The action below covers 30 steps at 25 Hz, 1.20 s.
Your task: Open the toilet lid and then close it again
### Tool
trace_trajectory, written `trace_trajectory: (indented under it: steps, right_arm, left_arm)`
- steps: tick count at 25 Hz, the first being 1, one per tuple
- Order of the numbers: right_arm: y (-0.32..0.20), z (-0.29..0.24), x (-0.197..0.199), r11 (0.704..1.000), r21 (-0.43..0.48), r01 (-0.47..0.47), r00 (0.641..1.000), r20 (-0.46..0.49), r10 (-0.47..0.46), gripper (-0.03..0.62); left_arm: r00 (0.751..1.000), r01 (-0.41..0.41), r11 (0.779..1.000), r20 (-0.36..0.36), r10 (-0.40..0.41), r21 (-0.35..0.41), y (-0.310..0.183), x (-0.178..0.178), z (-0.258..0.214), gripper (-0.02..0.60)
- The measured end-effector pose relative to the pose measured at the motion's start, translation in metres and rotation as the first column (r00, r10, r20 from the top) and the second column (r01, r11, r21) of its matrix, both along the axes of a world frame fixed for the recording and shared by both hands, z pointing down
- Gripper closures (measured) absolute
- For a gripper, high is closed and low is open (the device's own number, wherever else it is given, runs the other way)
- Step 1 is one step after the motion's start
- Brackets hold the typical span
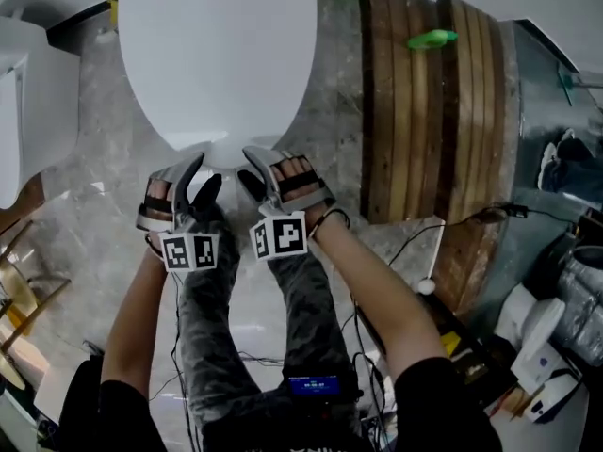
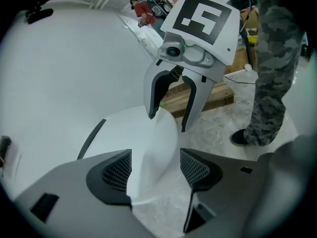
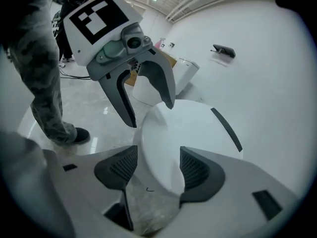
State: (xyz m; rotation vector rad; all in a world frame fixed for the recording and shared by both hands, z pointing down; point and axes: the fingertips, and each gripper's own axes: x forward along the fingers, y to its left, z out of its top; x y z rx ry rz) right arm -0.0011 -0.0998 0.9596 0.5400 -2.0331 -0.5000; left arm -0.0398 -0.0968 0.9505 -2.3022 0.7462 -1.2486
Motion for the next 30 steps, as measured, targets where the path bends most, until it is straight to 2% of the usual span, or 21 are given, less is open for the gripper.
trace_trajectory:
  steps: [2, 6, 10, 13, 15, 20, 23, 27, 30]
  right_arm:
    - [-0.001, 0.009, -0.002, 0.999, 0.05, 0.007, 1.0, -0.007, -0.007, 0.339]
    - [-0.002, 0.025, -0.002, 0.996, 0.091, 0.01, 1.0, -0.016, -0.008, 0.339]
    - [-0.001, 0.025, -0.004, 0.984, 0.178, 0.021, 1.0, 0.017, -0.025, 0.338]
    - [0.003, 0.027, -0.003, 0.978, 0.208, 0.019, 0.999, 0.033, -0.026, 0.338]
    - [0.002, 0.033, -0.001, 0.976, 0.216, 0.022, 0.999, 0.02, -0.027, 0.307]
    - [-0.003, 0.039, -0.002, 0.948, 0.315, 0.05, 0.998, 0.008, -0.055, 0.301]
    - [-0.005, 0.04, -0.002, 0.933, 0.355, 0.061, 0.998, 0.01, -0.069, 0.298]
    - [-0.006, 0.039, -0.001, 0.949, 0.312, 0.05, 0.999, -0.013, -0.048, 0.296]
    - [-0.004, 0.027, -0.003, 0.956, 0.288, 0.057, 0.998, -0.01, -0.056, 0.287]
  left_arm:
    - [1.0, -0.002, 0.999, 0.004, 0.002, 0.04, 0.0, 0.0, 0.007, 0.285]
    - [1.0, -0.012, 0.996, 0.02, 0.01, 0.086, 0.0, 0.001, 0.028, 0.281]
    - [0.999, -0.03, 0.988, 0.019, 0.028, 0.148, -0.005, -0.001, 0.036, 0.273]
    - [0.998, -0.067, 0.982, 0.015, 0.065, 0.178, 0.0, 0.0, 0.04, 0.273]
    - [0.996, -0.089, 0.978, 0.027, 0.086, 0.19, 0.001, 0.0, 0.045, 0.25]
    - [0.996, -0.07, 0.963, 0.065, 0.055, 0.259, -0.01, 0.002, 0.05, 0.249]
    - [0.997, -0.069, 0.965, 0.058, 0.056, 0.252, -0.01, 0.003, 0.05, 0.247]
    - [0.996, -0.079, 0.975, 0.066, 0.066, 0.207, -0.011, 0.004, 0.047, 0.247]
    - [0.994, -0.099, 0.975, 0.071, 0.086, 0.2, -0.009, 0.004, 0.035, 0.247]
